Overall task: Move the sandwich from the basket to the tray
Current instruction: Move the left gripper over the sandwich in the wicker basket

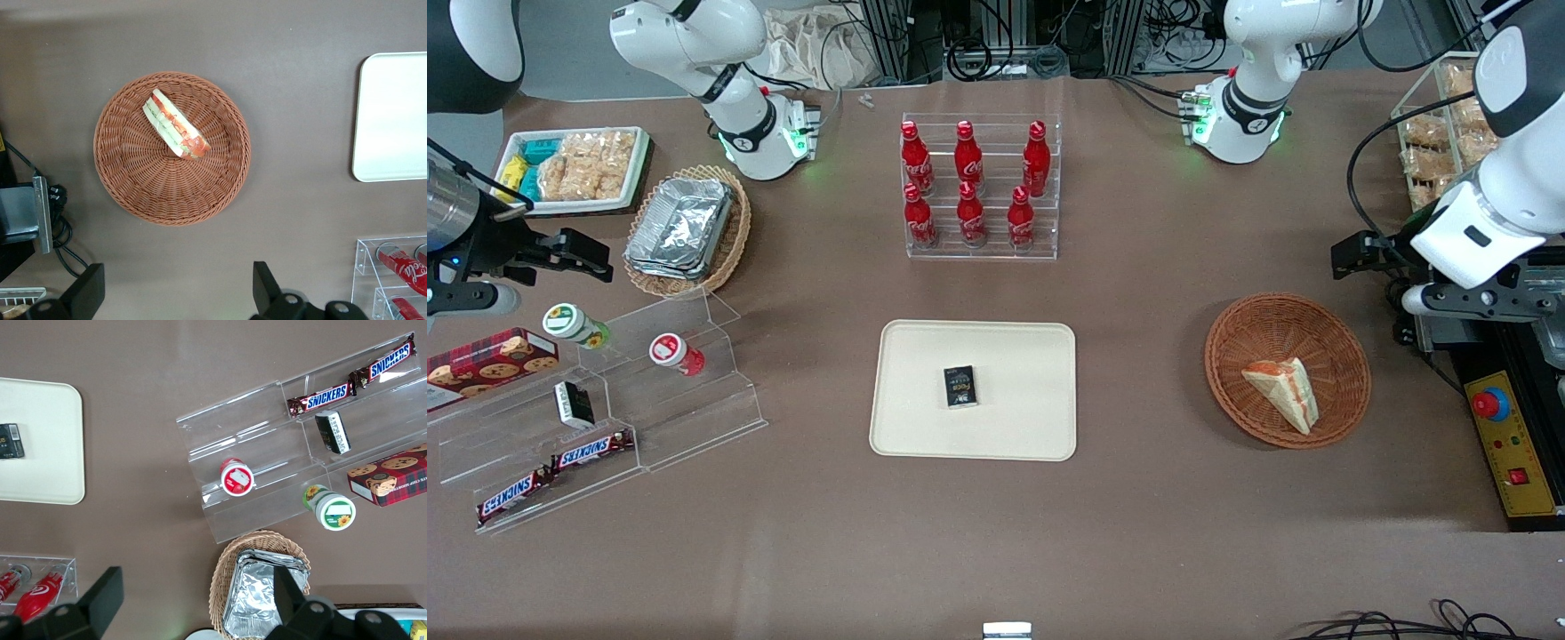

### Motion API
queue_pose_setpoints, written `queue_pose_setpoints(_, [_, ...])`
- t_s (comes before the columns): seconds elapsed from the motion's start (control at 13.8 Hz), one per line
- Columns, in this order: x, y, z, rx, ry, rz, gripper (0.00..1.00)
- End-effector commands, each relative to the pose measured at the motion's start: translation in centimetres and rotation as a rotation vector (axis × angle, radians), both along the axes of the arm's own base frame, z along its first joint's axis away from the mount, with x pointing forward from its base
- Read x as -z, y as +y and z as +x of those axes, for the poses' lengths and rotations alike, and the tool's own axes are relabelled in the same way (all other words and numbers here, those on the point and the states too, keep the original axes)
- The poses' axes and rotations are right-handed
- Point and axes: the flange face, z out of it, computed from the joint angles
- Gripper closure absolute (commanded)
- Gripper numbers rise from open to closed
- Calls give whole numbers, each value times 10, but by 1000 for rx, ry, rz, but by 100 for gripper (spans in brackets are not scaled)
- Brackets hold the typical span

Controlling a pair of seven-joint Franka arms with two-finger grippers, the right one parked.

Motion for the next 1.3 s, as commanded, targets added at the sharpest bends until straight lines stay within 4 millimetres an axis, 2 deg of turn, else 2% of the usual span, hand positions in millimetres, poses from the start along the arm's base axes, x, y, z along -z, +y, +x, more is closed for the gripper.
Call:
queue_pose_setpoints(0.0, [-2,5,7,-8,-19,-6,0])
queue_pose_setpoints(0.29, [31,13,25,-28,20,-5,0])
queue_pose_setpoints(0.36, [42,24,27,-76,23,-4,0])
queue_pose_setpoints(0.43, [57,37,28,-161,9,3,0])
queue_pose_setpoints(0.51, [76,42,27,-233,-12,6,0])
queue_pose_setpoints(0.87, [161,45,38,-648,-60,5,0])
queue_pose_setpoints(1.23, [226,42,43,-787,-2,57,0])
